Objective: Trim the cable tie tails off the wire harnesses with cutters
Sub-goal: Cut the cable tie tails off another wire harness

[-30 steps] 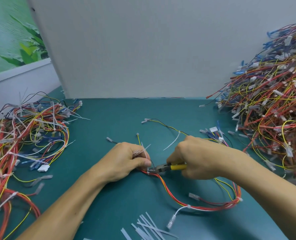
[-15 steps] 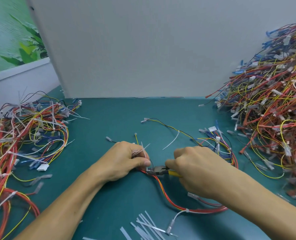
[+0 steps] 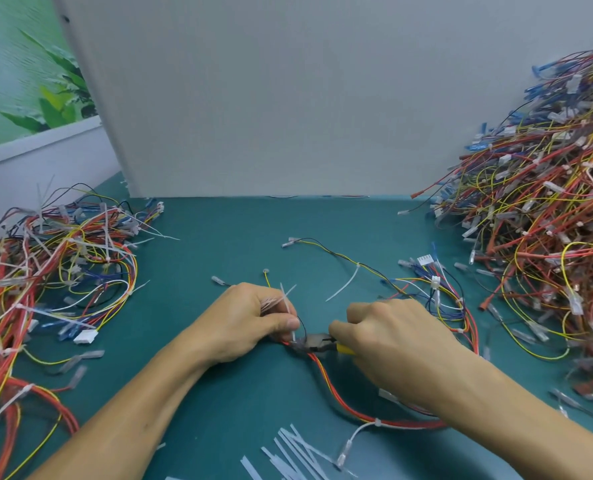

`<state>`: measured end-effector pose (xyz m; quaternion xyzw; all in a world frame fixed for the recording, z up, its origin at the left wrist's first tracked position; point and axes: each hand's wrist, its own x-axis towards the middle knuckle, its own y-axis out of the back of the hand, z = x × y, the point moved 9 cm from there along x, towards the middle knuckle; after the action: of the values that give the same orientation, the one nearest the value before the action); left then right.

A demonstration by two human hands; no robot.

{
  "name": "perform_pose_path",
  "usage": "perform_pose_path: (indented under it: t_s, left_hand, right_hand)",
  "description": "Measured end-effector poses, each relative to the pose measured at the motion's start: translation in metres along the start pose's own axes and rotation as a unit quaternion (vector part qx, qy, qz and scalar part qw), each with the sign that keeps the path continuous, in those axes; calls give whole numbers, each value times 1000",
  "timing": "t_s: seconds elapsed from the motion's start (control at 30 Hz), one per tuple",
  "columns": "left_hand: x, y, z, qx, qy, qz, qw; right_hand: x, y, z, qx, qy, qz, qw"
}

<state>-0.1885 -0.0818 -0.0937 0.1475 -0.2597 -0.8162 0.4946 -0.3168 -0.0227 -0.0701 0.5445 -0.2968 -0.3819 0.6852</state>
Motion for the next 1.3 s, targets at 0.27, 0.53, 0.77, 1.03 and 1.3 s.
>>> perform_pose_path:
  t_s: [0.27, 0.53, 0.77, 1.03, 1.3]
  left_hand:
    - [-8, 55, -4, 0, 6, 257, 966]
    - [-8, 36, -14, -382, 78, 225, 893]
    - [-7, 23, 2, -444, 52, 178, 877]
    - [-25, 45, 44, -63, -112, 329, 936]
    - [-47, 2, 109, 332, -373, 292, 816]
  right_hand:
    - [11, 26, 51, 179, -127, 111, 969]
    - [66, 7, 100, 103, -255, 101, 956]
    - [69, -23, 120, 148, -304, 79, 938]
    - [46, -5, 115, 384, -265, 154, 871]
    - [13, 3, 69, 736, -143, 135, 647]
